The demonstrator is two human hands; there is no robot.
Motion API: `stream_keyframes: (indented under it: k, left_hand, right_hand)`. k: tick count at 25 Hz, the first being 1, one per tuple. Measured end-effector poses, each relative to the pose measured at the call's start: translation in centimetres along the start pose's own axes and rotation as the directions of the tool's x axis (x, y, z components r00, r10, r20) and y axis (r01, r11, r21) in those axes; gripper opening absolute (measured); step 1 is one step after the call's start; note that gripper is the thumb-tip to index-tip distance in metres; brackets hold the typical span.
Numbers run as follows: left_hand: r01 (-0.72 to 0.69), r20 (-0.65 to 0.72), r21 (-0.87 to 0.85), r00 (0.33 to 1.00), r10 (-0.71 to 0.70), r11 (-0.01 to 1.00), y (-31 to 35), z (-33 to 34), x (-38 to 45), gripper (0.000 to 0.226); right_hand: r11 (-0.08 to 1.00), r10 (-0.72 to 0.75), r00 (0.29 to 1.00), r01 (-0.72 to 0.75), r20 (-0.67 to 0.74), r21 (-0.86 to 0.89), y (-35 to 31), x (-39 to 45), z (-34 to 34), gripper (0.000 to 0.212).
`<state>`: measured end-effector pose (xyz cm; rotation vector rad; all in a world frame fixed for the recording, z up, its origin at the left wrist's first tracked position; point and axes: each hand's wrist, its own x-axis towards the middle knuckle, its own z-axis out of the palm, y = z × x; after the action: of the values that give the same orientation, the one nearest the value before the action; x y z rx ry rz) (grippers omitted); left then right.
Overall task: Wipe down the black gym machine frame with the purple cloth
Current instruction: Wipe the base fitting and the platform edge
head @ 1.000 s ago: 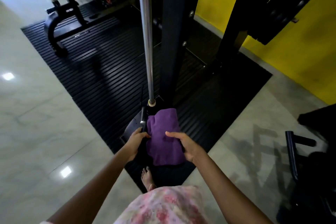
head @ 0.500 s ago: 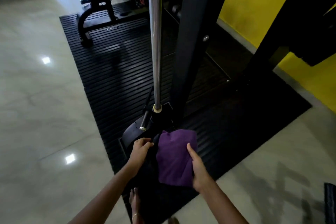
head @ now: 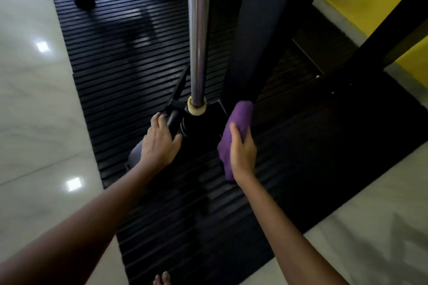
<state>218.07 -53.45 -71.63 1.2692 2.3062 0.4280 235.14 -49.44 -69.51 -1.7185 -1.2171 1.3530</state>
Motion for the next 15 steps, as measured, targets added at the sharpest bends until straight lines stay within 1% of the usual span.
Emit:
stream_keyframes:
  k: [1, 2, 3, 4, 5, 6, 7, 9, 10, 13, 15]
  left_hand:
    - [-0.008, 0.020, 0.027, 1.000, 0.008, 1.000, 0.0, 1.0, 1.1, 0.070]
    - [-0.016, 0.019, 0.084, 1.000, 0.014, 0.996, -0.2, 2.0, 1.9, 0.070]
    - [-0.018, -0.018, 0.158, 1.000, 0.021, 0.987, -0.5, 2.8, 2.2, 0.068]
    - [-0.014, -0.087, 0.215, 0.996, 0.034, 0.977, -0.8, 3.7, 2.4, 0.066]
    - [-0.019, -0.164, 0.245, 0.985, 0.061, 0.969, -1.2, 4.4, 2.5, 0.064]
    - [-0.036, -0.221, 0.259, 0.971, 0.095, 0.965, -1.7, 5.0, 2.7, 0.061]
    - [-0.061, -0.245, 0.268, 0.961, 0.129, 0.962, -2.1, 5.4, 2.8, 0.059]
    - [-0.121, -0.256, 0.307, 0.945, 0.205, 0.944, -2.8, 5.7, 3.2, 0.058]
    - [-0.146, -0.265, 0.334, 0.934, 0.241, 0.931, -3.0, 5.8, 3.4, 0.058]
    - [-0.163, -0.278, 0.397, 0.916, 0.288, 0.903, -3.3, 6.1, 3.6, 0.058]
    - [-0.153, -0.311, 0.413, 0.903, 0.296, 0.898, -3.4, 6.1, 3.8, 0.058]
  right_hand:
    - [0.974, -0.153, 0.988, 0.150, -0.001, -0.169, 0.4, 2.1, 1.4, 0.052]
    - [0.893, -0.267, 0.962, 0.266, 0.048, -0.363, 1.0, 4.2, 2.8, 0.050]
    - [0.762, -0.322, 0.935, 0.349, 0.149, -0.546, 2.1, 6.4, 4.1, 0.049]
    - [0.609, -0.328, 0.908, 0.413, 0.259, -0.677, 3.4, 8.2, 5.1, 0.049]
    - [0.474, -0.340, 0.882, 0.460, 0.326, -0.751, 4.6, 9.8, 5.6, 0.049]
    - [0.388, -0.384, 0.852, 0.498, 0.355, -0.776, 5.6, 11.2, 6.2, 0.047]
    - [0.347, -0.460, 0.814, 0.534, 0.356, -0.771, 6.0, 12.1, 6.6, 0.043]
    - [0.305, -0.607, 0.732, 0.573, 0.308, -0.761, 6.0, 13.5, 7.3, 0.035]
    - [0.295, -0.620, 0.721, 0.579, 0.309, -0.760, 5.7, 14.1, 7.6, 0.034]
    - [0.308, -0.561, 0.754, 0.574, 0.343, -0.759, 5.3, 15.3, 8.1, 0.033]
    - [0.264, -0.584, 0.726, 0.594, 0.364, -0.760, 5.1, 15.9, 8.1, 0.033]
